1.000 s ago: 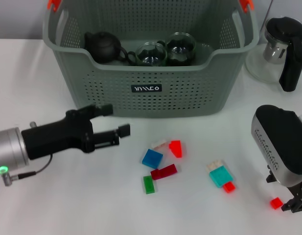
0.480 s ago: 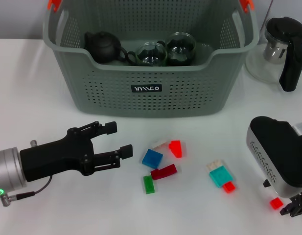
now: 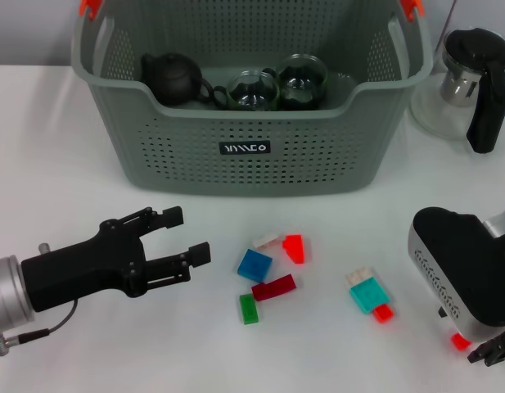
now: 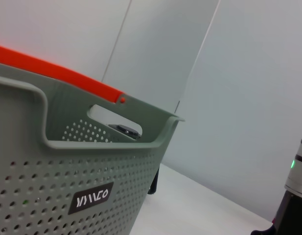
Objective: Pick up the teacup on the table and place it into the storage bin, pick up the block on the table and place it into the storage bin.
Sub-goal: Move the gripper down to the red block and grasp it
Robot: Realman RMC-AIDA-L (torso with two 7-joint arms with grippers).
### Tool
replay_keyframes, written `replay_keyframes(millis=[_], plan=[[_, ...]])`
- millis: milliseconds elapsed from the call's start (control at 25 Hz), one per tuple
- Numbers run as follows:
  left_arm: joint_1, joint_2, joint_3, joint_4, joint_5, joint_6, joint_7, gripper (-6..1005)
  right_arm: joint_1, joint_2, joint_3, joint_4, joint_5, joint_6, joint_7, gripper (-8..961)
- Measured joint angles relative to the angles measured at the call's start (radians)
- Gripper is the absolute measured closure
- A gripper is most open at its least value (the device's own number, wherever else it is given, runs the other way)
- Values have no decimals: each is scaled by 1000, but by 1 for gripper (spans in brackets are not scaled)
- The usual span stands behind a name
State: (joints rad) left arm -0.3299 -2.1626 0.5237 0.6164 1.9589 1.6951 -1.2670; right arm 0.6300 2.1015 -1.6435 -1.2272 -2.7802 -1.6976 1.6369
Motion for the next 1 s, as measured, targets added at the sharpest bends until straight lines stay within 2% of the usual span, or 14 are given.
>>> replay_keyframes(millis=[640, 1000], plan=[[2, 0, -10, 0, 0, -6, 0, 151, -13, -3, -25, 0, -5, 22, 0, 328], [2, 0, -20, 0, 0, -6, 0, 152, -21, -3, -32, 0, -10, 40, 0, 388]])
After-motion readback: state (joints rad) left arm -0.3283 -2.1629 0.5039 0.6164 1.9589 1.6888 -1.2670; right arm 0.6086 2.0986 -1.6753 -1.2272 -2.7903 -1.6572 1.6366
